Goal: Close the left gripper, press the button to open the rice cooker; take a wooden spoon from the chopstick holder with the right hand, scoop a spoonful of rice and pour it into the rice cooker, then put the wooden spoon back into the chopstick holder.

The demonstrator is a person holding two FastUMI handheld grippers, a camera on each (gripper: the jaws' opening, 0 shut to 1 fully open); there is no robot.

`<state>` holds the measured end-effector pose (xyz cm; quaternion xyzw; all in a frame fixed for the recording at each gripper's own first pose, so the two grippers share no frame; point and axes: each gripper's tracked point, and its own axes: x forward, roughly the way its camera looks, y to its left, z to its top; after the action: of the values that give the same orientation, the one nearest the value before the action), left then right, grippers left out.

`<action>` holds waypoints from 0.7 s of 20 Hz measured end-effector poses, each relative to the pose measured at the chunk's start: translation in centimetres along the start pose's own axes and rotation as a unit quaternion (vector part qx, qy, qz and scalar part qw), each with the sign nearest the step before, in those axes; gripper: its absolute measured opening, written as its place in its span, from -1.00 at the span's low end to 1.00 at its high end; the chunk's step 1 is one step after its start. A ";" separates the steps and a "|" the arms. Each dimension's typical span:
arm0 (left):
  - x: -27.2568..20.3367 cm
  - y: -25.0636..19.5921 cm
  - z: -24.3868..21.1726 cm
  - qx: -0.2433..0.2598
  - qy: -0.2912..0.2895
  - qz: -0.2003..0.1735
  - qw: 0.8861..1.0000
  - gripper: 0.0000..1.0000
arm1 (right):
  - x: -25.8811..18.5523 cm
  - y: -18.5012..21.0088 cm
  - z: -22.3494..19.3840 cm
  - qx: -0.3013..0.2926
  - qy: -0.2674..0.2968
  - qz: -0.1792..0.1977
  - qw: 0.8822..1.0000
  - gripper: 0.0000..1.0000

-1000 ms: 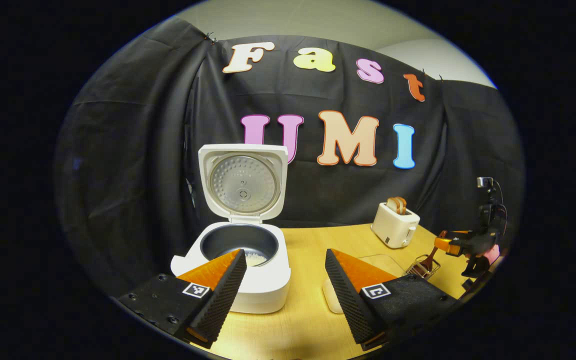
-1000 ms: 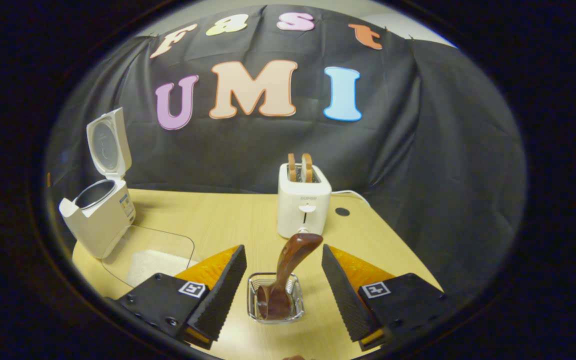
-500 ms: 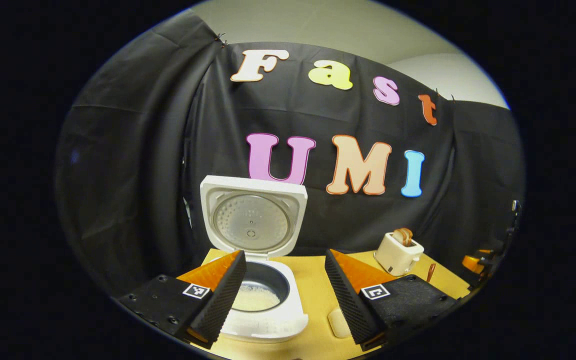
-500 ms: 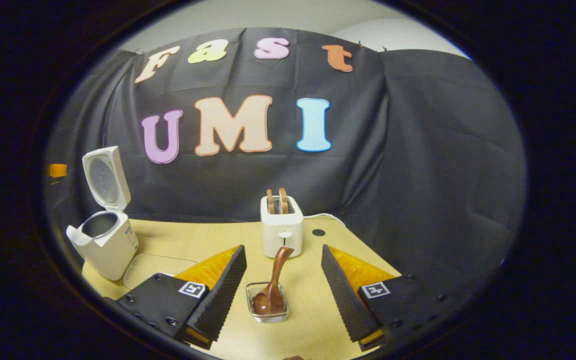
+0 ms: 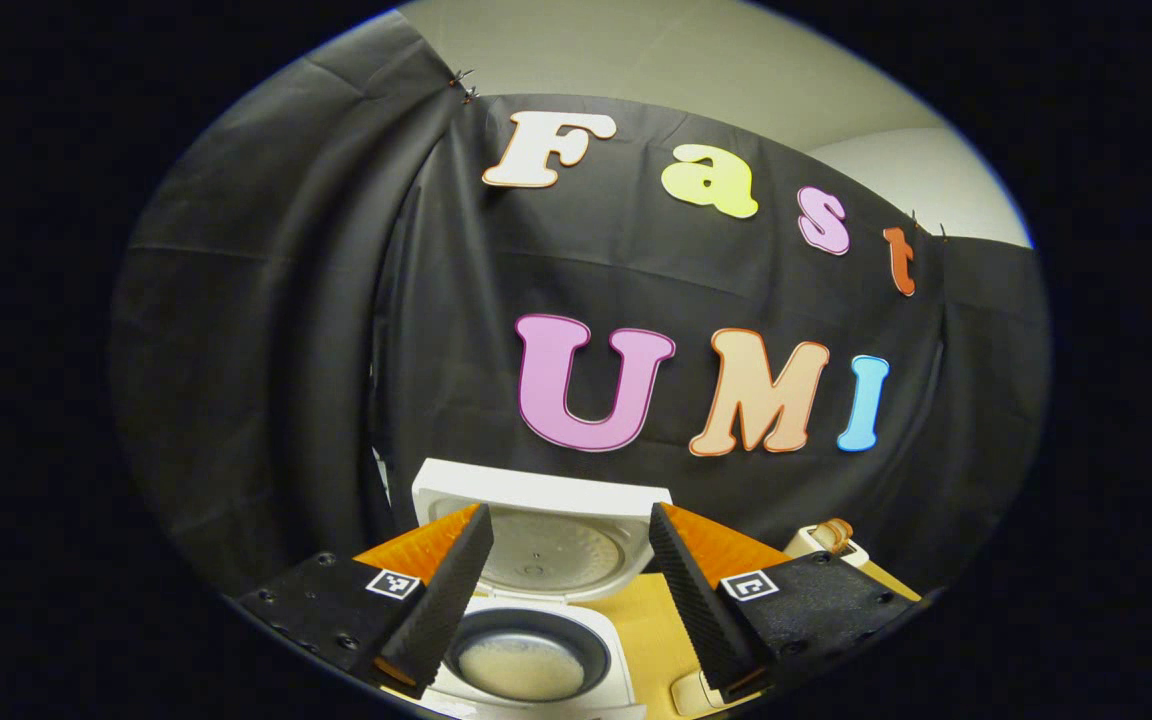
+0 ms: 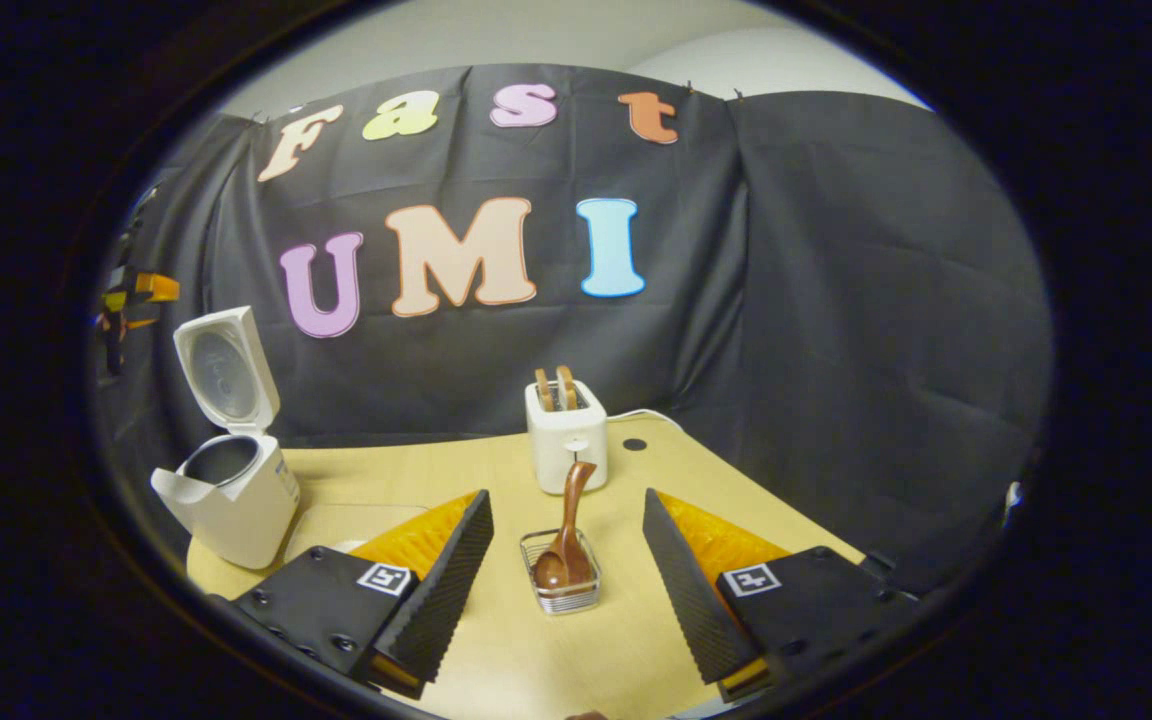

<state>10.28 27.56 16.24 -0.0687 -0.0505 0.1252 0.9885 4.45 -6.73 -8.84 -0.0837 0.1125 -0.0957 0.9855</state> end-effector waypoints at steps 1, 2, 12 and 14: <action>0.8 0.3 0.5 0.006 -0.002 -0.001 1.000 0.84 | -0.6 -0.3 0.1 0.002 -0.001 -0.006 1.000 0.94; 1.6 0.5 1.0 0.012 -0.002 0.000 1.000 0.84 | -1.1 -0.5 0.1 0.005 -0.001 -0.010 1.000 0.88; 11.5 2.5 -0.1 0.035 0.045 0.016 0.998 0.80 | -4.0 -2.5 0.5 -0.004 0.007 -0.049 0.999 1.00; 12.7 2.6 -1.4 0.039 0.060 0.021 0.997 0.79 | -4.4 -2.6 0.5 -0.007 0.009 -0.052 0.999 1.00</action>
<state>22.09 33.15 15.56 -0.0381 0.0155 0.1434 0.9888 -0.06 -8.27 -6.98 -0.0952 0.1177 -0.1465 0.9776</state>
